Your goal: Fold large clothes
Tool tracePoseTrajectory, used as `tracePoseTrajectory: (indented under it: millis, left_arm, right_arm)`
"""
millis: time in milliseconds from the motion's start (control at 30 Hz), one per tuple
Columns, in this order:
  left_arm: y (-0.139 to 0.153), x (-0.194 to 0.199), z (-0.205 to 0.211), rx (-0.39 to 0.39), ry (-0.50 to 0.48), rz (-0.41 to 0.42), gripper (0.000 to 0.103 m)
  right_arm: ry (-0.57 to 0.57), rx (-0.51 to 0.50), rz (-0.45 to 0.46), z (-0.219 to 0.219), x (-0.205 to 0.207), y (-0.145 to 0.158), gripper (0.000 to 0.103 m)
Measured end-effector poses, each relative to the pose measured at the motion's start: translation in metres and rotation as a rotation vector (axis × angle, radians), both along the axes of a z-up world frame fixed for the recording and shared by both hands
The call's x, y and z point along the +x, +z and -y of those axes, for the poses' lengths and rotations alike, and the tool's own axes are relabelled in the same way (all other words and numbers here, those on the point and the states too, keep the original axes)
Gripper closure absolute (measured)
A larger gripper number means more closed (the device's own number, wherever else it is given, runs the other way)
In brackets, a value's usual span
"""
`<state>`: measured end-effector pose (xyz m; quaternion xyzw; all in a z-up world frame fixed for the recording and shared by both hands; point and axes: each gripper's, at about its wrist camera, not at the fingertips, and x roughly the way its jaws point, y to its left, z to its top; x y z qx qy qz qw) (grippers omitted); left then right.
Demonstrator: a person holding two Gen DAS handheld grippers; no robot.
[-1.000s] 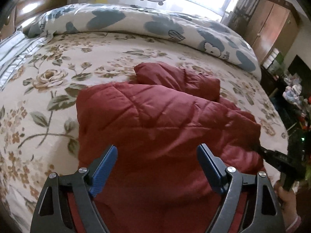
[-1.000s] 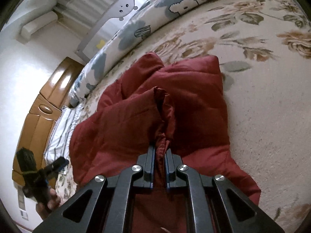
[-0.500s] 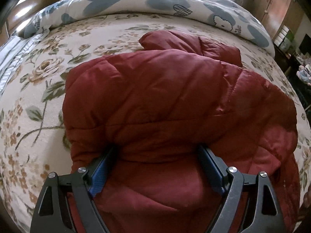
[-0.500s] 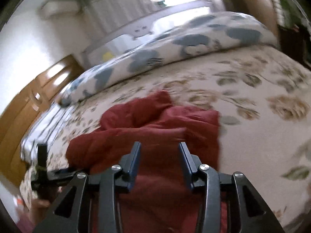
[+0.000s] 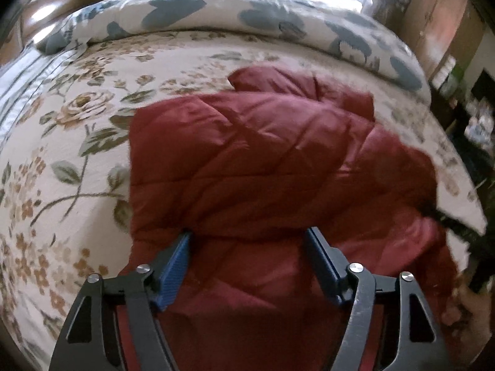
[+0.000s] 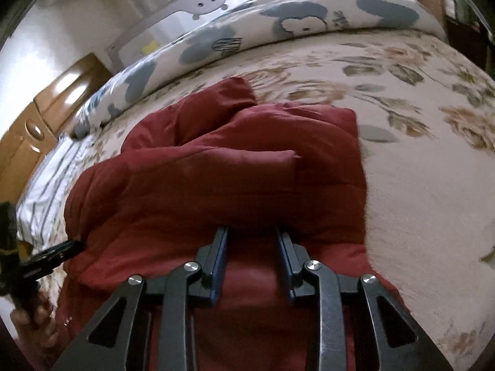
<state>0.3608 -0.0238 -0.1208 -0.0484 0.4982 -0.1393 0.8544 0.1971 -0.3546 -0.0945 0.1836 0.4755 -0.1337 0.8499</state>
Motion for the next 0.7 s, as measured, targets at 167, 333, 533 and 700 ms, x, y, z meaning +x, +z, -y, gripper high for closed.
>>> tracePoseTrajectory:
  millis: [167,333,533,700]
  left_arm:
    - [-0.017,0.006,-0.005,0.042,0.036,-0.063,0.035]
    - [-0.030,0.009,-0.003,0.058,0.036,-0.073,0.033]
    - [-0.033,0.011,0.001,0.078,0.024,-0.072,0.031]
    - [-0.028,0.012,0.004,0.093,0.014,-0.081,0.031]
  right_arm:
    - [0.027,-0.008,-0.054,-0.003,0.004,-0.011,0.073]
    - [0.023,0.028,-0.041,0.001,0.000,-0.015,0.073]
    - [0.022,0.037,-0.039,0.001,0.000,-0.015,0.073]
    - [-0.012,0.104,-0.025,0.008,-0.005,-0.007,0.070]
